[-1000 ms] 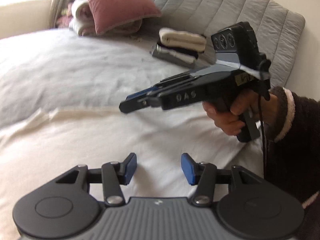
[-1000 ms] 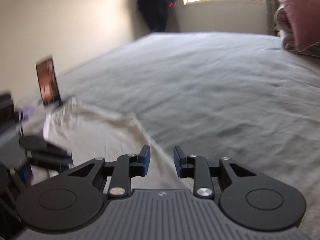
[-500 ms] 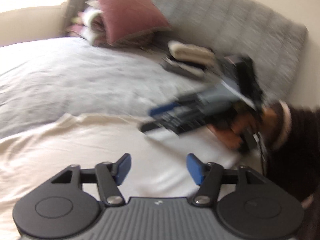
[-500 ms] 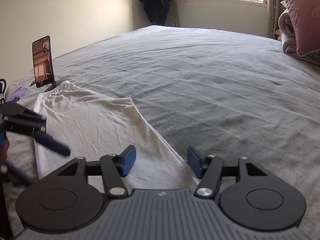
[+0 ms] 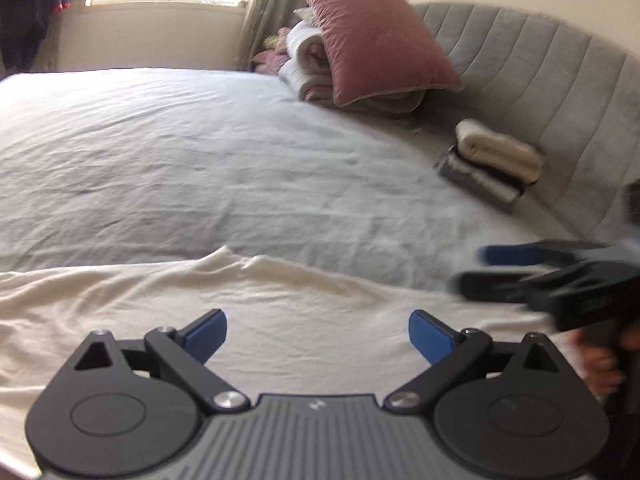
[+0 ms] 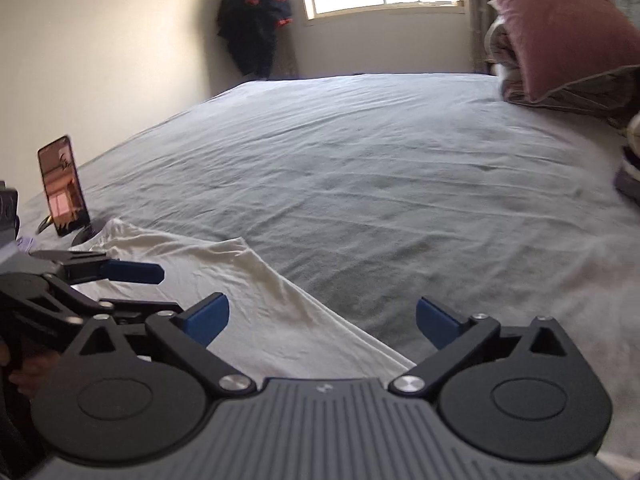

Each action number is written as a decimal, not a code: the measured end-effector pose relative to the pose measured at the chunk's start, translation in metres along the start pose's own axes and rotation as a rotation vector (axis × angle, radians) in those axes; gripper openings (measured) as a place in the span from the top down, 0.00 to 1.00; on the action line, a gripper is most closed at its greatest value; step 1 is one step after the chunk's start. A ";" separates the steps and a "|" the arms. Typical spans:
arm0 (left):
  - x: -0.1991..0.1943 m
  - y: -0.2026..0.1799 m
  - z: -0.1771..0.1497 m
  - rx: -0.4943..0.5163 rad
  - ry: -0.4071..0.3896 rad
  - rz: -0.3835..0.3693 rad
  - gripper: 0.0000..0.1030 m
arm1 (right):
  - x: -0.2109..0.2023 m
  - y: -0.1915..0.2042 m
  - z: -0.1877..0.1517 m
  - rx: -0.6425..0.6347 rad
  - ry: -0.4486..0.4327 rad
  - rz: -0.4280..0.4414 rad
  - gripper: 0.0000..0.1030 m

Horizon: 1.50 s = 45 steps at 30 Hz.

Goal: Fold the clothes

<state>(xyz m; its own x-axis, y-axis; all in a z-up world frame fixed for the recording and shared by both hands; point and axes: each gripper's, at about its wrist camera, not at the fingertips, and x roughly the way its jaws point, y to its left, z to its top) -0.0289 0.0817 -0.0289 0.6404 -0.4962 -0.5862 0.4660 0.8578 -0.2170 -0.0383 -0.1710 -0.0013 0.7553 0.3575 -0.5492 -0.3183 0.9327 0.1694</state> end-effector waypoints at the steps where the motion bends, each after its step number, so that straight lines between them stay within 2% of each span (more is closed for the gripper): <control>1: 0.002 -0.003 0.000 0.008 0.011 0.019 0.05 | -0.009 -0.002 -0.003 0.017 -0.004 -0.024 0.01; 7: 0.012 -0.018 -0.003 0.059 0.078 0.130 0.01 | -0.058 -0.022 -0.045 0.229 -0.010 -0.203 0.00; 12: 0.022 -0.036 -0.005 0.133 0.143 0.186 0.01 | -0.099 -0.022 -0.087 0.333 -0.006 -0.292 0.00; 16: 0.024 -0.057 0.000 0.215 0.170 0.177 0.01 | -0.125 -0.016 -0.111 0.339 0.000 -0.354 0.00; 19: 0.022 -0.066 0.003 0.193 0.162 0.135 0.01 | -0.141 -0.026 -0.122 0.368 -0.009 -0.408 0.00; 22: 0.021 -0.067 -0.002 0.175 0.145 0.104 0.01 | -0.157 -0.048 -0.127 0.465 -0.075 -0.430 0.00; 25: 0.020 -0.068 -0.006 0.156 0.129 0.073 0.01 | -0.161 -0.076 -0.133 0.589 -0.123 -0.419 0.20; 28: 0.018 -0.069 -0.011 0.138 0.112 0.043 0.01 | -0.162 -0.085 -0.144 0.628 -0.147 -0.523 0.21; 33: 0.017 -0.070 -0.017 0.113 0.089 0.003 0.01 | -0.150 -0.089 -0.144 0.510 -0.156 -0.707 0.21; 36: 0.018 -0.069 -0.019 0.112 0.092 -0.019 0.01 | -0.138 -0.096 -0.145 0.491 -0.160 -0.780 0.23; 37: 0.018 -0.069 -0.019 0.109 0.097 -0.028 0.03 | -0.134 -0.097 -0.146 0.487 -0.165 -0.803 0.26; 39: 0.018 -0.066 -0.017 0.081 0.097 -0.038 0.15 | -0.132 -0.094 -0.145 0.470 -0.174 -0.821 0.38; 41: 0.018 -0.062 -0.015 0.035 0.092 -0.079 0.19 | -0.131 -0.092 -0.144 0.458 -0.181 -0.822 0.66; 42: 0.018 -0.060 -0.013 0.009 0.094 -0.112 0.19 | -0.131 -0.091 -0.144 0.452 -0.185 -0.822 0.75; 43: 0.019 -0.058 -0.012 -0.018 0.095 -0.145 0.19 | -0.131 -0.090 -0.143 0.445 -0.189 -0.822 0.93; 45: 0.020 -0.055 -0.009 -0.069 0.103 -0.213 0.19 | -0.131 -0.088 -0.139 0.453 -0.198 -0.809 0.92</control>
<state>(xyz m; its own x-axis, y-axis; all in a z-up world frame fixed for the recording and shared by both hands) -0.0470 0.0257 -0.0359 0.4643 -0.6539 -0.5974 0.5389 0.7438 -0.3953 -0.1888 -0.3070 -0.0576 0.7461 -0.4426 -0.4974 0.5654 0.8157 0.1222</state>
